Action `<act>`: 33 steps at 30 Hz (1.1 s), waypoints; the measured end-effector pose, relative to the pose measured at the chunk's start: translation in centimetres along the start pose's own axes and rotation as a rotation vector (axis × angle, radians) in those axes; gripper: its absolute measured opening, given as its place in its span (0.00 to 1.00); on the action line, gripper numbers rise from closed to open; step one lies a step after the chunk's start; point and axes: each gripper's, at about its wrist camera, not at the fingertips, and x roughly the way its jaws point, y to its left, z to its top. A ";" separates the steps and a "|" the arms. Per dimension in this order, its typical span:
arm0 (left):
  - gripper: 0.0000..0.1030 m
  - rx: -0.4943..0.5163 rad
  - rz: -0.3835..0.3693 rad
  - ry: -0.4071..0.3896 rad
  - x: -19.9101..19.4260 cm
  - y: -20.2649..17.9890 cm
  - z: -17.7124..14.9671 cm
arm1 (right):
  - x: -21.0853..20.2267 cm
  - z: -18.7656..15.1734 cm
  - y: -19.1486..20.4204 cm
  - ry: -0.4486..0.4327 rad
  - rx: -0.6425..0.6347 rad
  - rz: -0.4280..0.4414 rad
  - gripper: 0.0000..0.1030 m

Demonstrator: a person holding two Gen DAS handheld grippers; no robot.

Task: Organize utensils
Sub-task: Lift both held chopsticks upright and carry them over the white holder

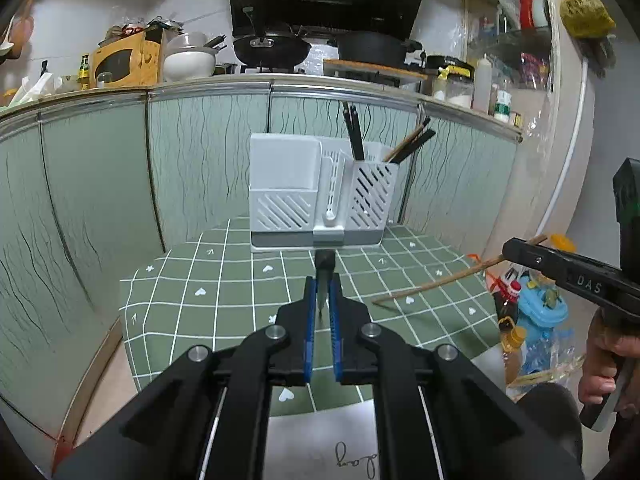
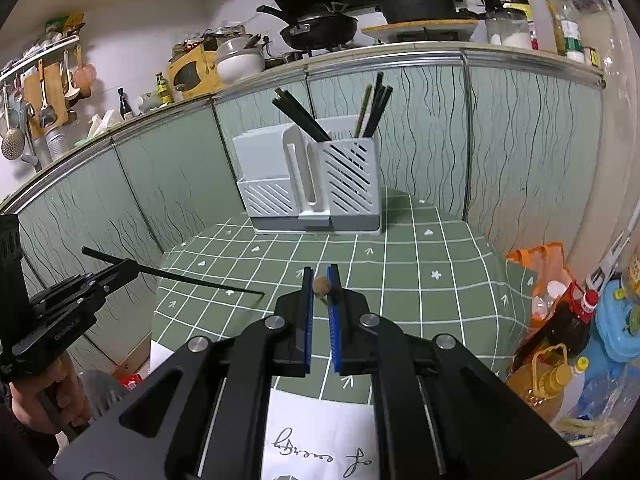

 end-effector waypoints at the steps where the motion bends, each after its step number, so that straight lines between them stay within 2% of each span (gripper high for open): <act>1: 0.06 -0.002 -0.002 -0.006 -0.2 0.0 0.2 | -0.2 0.4 0.1 -0.004 -0.005 -0.001 0.06; 8: 0.06 0.003 -0.009 -0.029 -0.9 0.1 1.7 | -0.8 2.2 1.2 -0.015 -0.043 0.009 0.06; 20: 0.06 0.041 -0.020 0.026 0.1 -0.1 3.8 | -1.0 4.8 2.1 -0.032 -0.082 0.010 0.06; 23: 0.06 0.037 -0.044 0.052 0.6 -0.2 4.2 | -1.1 5.5 2.2 -0.037 -0.090 0.011 0.06; 33: 0.06 0.048 -0.059 0.061 2.6 -0.5 7.0 | -0.9 8.2 2.0 -0.053 -0.116 0.002 0.06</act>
